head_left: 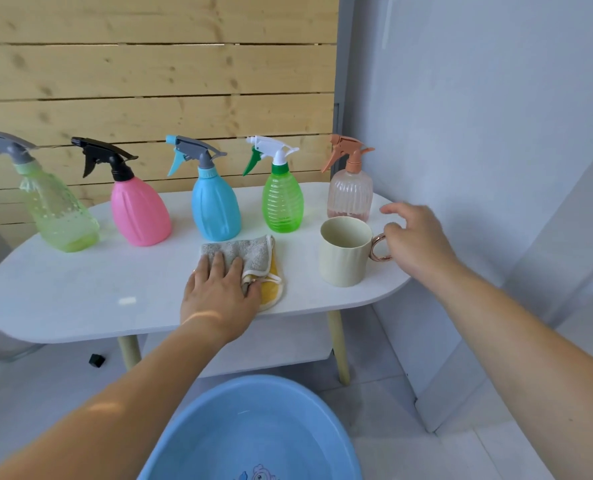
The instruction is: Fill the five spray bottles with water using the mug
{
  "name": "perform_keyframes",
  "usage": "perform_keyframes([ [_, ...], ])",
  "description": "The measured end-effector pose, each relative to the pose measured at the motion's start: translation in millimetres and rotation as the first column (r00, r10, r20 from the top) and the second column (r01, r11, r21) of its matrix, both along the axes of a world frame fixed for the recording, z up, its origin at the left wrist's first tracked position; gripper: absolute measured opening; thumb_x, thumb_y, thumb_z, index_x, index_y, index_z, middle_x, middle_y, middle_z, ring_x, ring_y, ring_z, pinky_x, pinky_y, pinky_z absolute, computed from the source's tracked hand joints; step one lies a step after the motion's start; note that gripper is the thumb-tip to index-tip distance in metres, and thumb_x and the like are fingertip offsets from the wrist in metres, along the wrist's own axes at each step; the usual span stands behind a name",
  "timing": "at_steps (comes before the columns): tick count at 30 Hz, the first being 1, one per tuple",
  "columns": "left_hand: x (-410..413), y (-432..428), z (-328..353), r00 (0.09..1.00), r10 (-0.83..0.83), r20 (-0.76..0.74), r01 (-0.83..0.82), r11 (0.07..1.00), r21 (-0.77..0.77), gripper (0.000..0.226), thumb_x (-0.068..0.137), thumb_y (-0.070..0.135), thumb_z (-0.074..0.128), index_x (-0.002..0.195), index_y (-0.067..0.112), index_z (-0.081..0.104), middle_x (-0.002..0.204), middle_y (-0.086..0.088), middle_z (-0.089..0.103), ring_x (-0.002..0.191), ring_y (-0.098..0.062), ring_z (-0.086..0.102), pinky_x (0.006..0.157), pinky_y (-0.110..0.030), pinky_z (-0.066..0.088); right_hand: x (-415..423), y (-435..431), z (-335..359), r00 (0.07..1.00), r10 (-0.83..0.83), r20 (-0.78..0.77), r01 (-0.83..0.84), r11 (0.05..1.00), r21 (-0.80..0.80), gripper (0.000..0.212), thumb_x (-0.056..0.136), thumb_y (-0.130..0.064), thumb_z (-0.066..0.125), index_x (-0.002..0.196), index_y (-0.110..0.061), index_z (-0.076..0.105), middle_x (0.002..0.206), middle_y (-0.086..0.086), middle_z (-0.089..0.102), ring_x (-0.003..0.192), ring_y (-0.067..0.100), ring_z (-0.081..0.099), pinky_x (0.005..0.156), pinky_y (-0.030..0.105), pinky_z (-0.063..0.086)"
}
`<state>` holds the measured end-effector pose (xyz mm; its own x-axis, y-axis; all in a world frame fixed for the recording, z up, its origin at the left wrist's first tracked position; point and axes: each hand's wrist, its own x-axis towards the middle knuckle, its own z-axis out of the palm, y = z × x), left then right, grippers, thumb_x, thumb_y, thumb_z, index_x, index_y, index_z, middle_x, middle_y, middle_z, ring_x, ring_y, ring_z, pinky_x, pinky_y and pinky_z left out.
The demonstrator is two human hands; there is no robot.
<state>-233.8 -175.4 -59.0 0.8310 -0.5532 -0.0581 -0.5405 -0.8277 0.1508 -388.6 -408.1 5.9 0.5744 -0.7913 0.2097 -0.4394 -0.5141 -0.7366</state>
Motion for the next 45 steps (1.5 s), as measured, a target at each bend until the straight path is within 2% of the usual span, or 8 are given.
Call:
perform_keyframes([
  [3,3.6,2.3,2.2,1.0,0.009,0.007,-0.009,1.0,0.03,0.068,0.106,0.051,0.023,0.167,0.022,0.012,0.176,-0.005,0.001,0.162,-0.026,-0.004,0.132,-0.041,0.004,8.4,22.5,16.2,0.992,0.009,0.127,0.026,0.964,-0.265,0.032,0.093,-0.014,0.047,0.119,-0.019,0.065,0.127,0.006,0.054,0.123,0.027,0.046,0.094,0.032,0.04],
  [7,14.0,28.7,2.8,0.999,0.032,0.006,-0.032,0.999,0.009,0.067,0.106,0.049,0.027,0.166,0.021,0.015,0.176,-0.007,0.006,0.162,-0.026,-0.001,0.131,-0.041,0.005,30.5,79.3,28.0,0.933,0.309,0.184,-0.201,0.871,-0.448,0.028,0.09,-0.021,0.044,0.103,-0.016,0.069,0.108,0.001,0.061,0.106,0.019,0.051,0.082,0.029,0.042],
  [11,38.7,80.5,1.9,0.992,0.122,0.012,-0.122,0.992,0.007,0.067,0.106,0.048,0.029,0.166,0.02,0.017,0.175,-0.008,0.008,0.162,-0.027,0.001,0.131,-0.041,0.007,62.0,133.5,5.7,0.83,0.553,-0.078,-0.55,0.784,-0.287,0.023,0.098,-0.023,0.048,0.106,-0.018,0.069,0.107,-0.005,0.062,0.102,0.016,0.055,0.087,0.034,0.048],
  [15,73.0,137.4,1.4,0.972,0.232,0.02,-0.232,0.973,0.01,0.066,0.106,0.045,0.029,0.166,0.019,0.018,0.175,-0.01,0.008,0.162,-0.028,0.002,0.131,-0.043,0.009,82.9,157.9,-27.0,0.738,0.619,-0.268,-0.669,0.723,-0.171,0.022,0.099,-0.028,0.047,0.107,-0.023,0.067,0.111,-0.002,0.064,0.107,0.019,0.056,0.094,0.038,0.047],
  [22,123.0,209.4,1.7,0.906,0.424,0.002,-0.424,0.906,0.007,0.06,0.105,0.045,0.027,0.158,0.016,0.032,0.17,-0.016,0.021,0.158,-0.035,0.012,0.126,-0.052,0.019,98.7,173.9,-50.1,0.695,0.589,-0.412,-0.695,0.696,-0.18,0.023,0.1,-0.032,0.048,0.111,-0.024,0.066,0.114,-0.007,0.063,0.111,0.017,0.054,0.099,0.034,0.043],
  [29,127.5,216.4,6.9,0.977,0.205,-0.053,-0.211,0.965,-0.157,0.057,0.101,0.042,0.035,0.158,0.036,0.034,0.169,0.0,0.026,0.158,-0.023,0.009,0.128,-0.046,0.004,96.3,176.0,-53.4,0.692,0.569,-0.444,-0.703,0.671,-0.236,0.023,0.1,-0.032,0.048,0.112,-0.025,0.067,0.118,-0.013,0.062,0.114,0.014,0.05,0.098,0.026,0.039],
  [39,134.5,234.2,7.4,0.994,0.055,-0.093,-0.071,0.979,-0.191,0.101,0.064,0.069,0.014,0.159,0.039,0.036,0.173,0.006,0.02,0.161,-0.02,0.007,0.129,-0.041,0.003,91.3,177.6,-49.6,0.684,0.585,-0.436,-0.711,0.668,-0.22,0.024,0.101,-0.03,0.048,0.11,-0.023,0.068,0.12,-0.01,0.063,0.116,0.013,0.049,0.098,0.022,0.036],
  [45,136.0,225.5,10.2,0.997,0.078,-0.001,-0.077,0.978,-0.196,0.091,0.083,0.084,0.018,0.156,0.034,0.041,0.166,0.004,0.036,0.157,-0.021,0.02,0.129,-0.049,0.002,87.0,171.2,-49.4,0.709,0.582,-0.398,-0.69,0.69,-0.219,0.023,0.1,-0.03,0.05,0.115,-0.024,0.067,0.119,-0.014,0.06,0.117,0.009,0.048,0.099,0.02,0.037],
])
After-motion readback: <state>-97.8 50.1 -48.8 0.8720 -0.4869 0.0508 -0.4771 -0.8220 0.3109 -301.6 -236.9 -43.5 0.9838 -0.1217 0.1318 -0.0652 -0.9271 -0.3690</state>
